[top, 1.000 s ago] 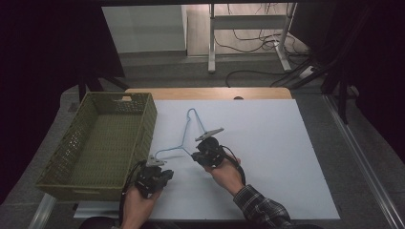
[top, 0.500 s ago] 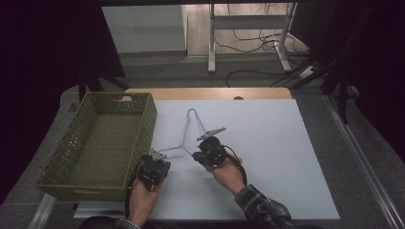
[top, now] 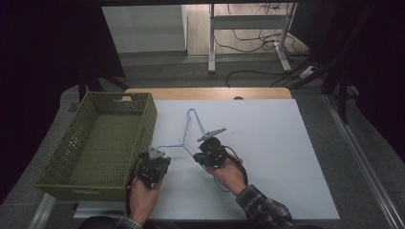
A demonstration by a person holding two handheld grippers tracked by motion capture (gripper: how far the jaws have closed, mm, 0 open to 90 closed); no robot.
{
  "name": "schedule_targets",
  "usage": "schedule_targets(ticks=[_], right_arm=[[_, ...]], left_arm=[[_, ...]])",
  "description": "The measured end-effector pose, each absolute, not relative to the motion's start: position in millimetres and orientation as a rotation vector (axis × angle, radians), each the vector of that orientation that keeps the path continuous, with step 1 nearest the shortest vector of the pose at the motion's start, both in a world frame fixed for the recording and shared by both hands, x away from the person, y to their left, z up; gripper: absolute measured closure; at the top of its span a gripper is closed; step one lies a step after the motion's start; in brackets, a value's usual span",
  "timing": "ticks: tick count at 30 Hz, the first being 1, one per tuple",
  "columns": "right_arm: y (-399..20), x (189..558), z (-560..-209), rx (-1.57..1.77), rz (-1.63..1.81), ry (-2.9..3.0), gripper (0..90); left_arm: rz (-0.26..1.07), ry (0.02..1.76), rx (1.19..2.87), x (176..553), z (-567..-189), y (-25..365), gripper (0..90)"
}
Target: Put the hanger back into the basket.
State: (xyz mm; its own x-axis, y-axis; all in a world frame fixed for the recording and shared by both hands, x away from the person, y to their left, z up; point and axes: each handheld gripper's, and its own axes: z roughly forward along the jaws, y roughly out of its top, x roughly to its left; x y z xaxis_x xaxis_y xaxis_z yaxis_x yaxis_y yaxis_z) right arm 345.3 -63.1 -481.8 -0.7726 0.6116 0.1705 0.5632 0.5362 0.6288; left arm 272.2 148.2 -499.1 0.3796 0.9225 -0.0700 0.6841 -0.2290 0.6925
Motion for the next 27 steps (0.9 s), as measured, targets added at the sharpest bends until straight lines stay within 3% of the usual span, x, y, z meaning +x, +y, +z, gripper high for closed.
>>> schedule_targets(ticks=[13, 19, 27], right_arm=[[-63.7, 346.7, -486.2, 1.031, 1.04, 2.713, 85.3], [-67.6, 349.3, -477.4, 1.04, 1.065, 2.686, 72.2], [-57.4, 345.7, -476.0, 0.966, 1.014, 2.649, 69.2]], left_arm=[[0.457, 1.332, 1.953, 277.7, -488.6, 147.4, 89.4], [0.461, 1.295, 1.949, 279.1, -482.8, 144.9, 89.4], [0.464, 1.255, 1.943, 281.2, -476.0, 142.0, 89.4]])
